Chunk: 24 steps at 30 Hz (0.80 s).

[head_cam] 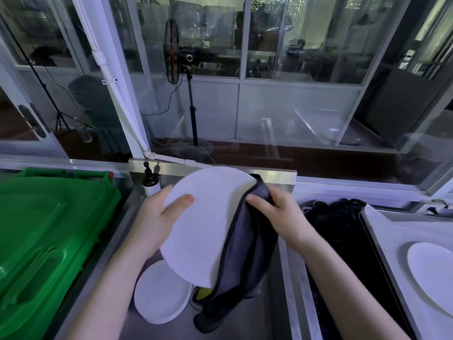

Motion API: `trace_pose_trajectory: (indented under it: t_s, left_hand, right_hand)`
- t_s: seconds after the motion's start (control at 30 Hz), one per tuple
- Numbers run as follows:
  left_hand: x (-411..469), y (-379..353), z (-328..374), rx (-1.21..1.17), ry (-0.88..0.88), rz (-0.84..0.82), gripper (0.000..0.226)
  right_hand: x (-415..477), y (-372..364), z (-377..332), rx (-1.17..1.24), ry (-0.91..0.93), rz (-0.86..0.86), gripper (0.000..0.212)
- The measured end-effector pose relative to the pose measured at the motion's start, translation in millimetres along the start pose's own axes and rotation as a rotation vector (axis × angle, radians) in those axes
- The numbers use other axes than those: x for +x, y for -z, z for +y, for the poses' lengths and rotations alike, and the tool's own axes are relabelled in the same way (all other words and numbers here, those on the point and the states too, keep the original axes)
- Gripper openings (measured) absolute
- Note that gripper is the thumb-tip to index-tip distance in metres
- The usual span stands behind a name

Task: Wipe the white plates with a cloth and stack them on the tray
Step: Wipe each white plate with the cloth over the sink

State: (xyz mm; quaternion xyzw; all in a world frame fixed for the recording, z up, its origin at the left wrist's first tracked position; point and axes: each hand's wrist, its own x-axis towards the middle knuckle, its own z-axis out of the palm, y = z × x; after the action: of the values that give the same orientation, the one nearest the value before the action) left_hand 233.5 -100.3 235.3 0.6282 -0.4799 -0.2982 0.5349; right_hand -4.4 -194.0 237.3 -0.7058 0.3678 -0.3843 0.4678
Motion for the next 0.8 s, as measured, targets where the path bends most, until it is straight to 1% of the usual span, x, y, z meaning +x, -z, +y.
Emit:
trace_pose_trajectory:
  t_s: [0.07, 0.1, 0.13, 0.17, 0.2, 0.23, 0.27, 0.3, 0.33, 0.37, 0.4, 0.43, 0.47, 0.5, 0.57, 0.63, 0.67, 0.73, 0.77, 0.8]
  left_hand:
    - [7, -2, 10, 0.204, -0.088, -0.151, 0.036]
    - [8, -6, 15, 0.292, -0.132, -0.219, 0.043]
    - [8, -10, 19, 0.346, -0.166, -0.264, 0.044]
    - [8, -12, 21, 0.358, -0.179, -0.272, 0.039]
    - [8, -11, 22, 0.321, -0.169, -0.227, 0.03]
    - [7, -9, 22, 0.228, -0.141, -0.137, 0.02]
    - [4, -7, 19, 0.125, -0.099, -0.02, 0.016]
    - [-1, -7, 15, 0.033, -0.045, 0.079, 0.018]
    - [-7, -9, 10, -0.053, 0.021, 0.13, 0.024]
    - [-14, -14, 5, -0.143, 0.093, 0.144, 0.031]
    - [-22, -22, 1, -0.225, 0.161, 0.153, 0.036]
    - [-27, -30, -4, -0.272, 0.198, 0.177, 0.035]
    - [-29, -35, -6, -0.271, 0.192, 0.211, 0.026]
    - [-28, -38, -6, -0.235, 0.172, 0.239, 0.016]
    - [-23, -33, -2, -0.153, 0.131, 0.233, 0.01]
    - [-12, -20, 4, -0.082, 0.048, 0.146, 0.008]
    - [-6, -13, 8, -0.032, -0.004, 0.067, 0.007]
    - [7, -7, 18, 0.192, -0.134, -0.121, 0.03]
    - [10, -9, 23, 0.323, -0.196, -0.199, 0.034]
    - [12, -12, 26, 0.404, -0.246, -0.252, 0.03]
  right_hand:
    - [14, -1, -19, -0.271, 0.106, -0.142, 0.012]
    - [17, -5, -26, -0.371, 0.139, -0.214, 0.016]
    - [17, -10, -30, -0.43, 0.159, -0.259, 0.021]
    - [16, -12, -31, -0.446, 0.171, -0.264, 0.024]
    - [13, -12, -29, -0.429, 0.18, -0.231, 0.025]
    - [9, -11, -25, -0.388, 0.179, -0.161, 0.025]
    - [5, -10, -19, -0.324, 0.164, -0.056, 0.024]
    - [-1, -9, -12, -0.219, 0.124, 0.07, 0.024]
    - [-6, -11, -3, -0.073, 0.061, 0.203, 0.024]
    - [-11, -14, 5, 0.099, -0.015, 0.316, 0.021]
    - [-17, -19, 12, 0.261, -0.096, 0.387, 0.017]
    - [-22, -24, 18, 0.377, -0.172, 0.412, 0.013]
    - [-27, -28, 22, 0.436, -0.228, 0.408, 0.012]
    - [-31, -29, 25, 0.436, -0.257, 0.387, 0.011]
    - [-30, -20, 23, 0.311, -0.22, 0.311, 0.01]
    - [-18, -4, 12, 0.106, -0.092, 0.212, 0.009]
    - [-10, 3, 3, -0.027, -0.029, 0.151, 0.011]
    - [6, 8, -19, -0.303, 0.083, -0.007, 0.018]
    - [11, 4, -28, -0.407, 0.139, -0.087, 0.024]
    - [13, -2, -33, -0.475, 0.185, -0.149, 0.03]
